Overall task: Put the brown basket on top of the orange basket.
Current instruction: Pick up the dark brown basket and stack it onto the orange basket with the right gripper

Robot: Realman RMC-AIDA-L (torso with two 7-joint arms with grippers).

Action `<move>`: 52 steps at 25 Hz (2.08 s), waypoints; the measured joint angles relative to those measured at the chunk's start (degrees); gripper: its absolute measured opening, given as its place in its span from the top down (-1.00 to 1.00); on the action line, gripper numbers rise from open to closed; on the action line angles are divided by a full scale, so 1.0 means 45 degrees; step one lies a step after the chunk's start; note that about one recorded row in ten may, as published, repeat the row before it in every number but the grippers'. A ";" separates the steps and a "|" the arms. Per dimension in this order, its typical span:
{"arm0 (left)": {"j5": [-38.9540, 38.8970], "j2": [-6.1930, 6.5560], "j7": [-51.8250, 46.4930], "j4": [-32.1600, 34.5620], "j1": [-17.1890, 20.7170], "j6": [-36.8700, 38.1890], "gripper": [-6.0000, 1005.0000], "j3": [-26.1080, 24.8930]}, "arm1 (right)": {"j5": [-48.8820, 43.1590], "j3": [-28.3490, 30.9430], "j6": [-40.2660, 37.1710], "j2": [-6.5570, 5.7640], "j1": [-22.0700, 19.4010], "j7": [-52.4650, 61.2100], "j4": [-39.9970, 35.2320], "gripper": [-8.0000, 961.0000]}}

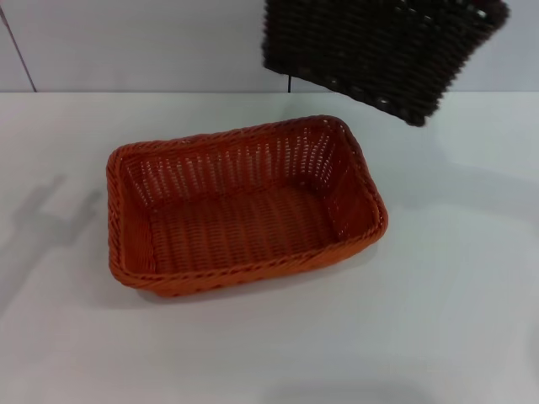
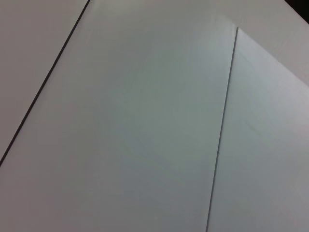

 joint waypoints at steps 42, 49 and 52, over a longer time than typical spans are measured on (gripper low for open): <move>0.0329 -0.0059 0.0197 -0.0043 -0.0164 -0.0354 -0.44 0.0046 | -0.2563 -0.6251 0.4123 0.0189 0.0470 0.5905 0.0048 0.66; 0.0335 -0.0068 0.0325 -0.0152 -0.0192 -0.0353 -0.44 0.0046 | -0.2588 -0.6666 0.4345 0.0182 0.0510 0.5833 0.0372 0.70; 0.0340 -0.0077 0.0344 -0.0235 -0.0218 -0.0352 -0.44 0.0046 | -0.2608 -0.7036 0.4581 0.0176 0.0537 0.5812 0.0383 0.71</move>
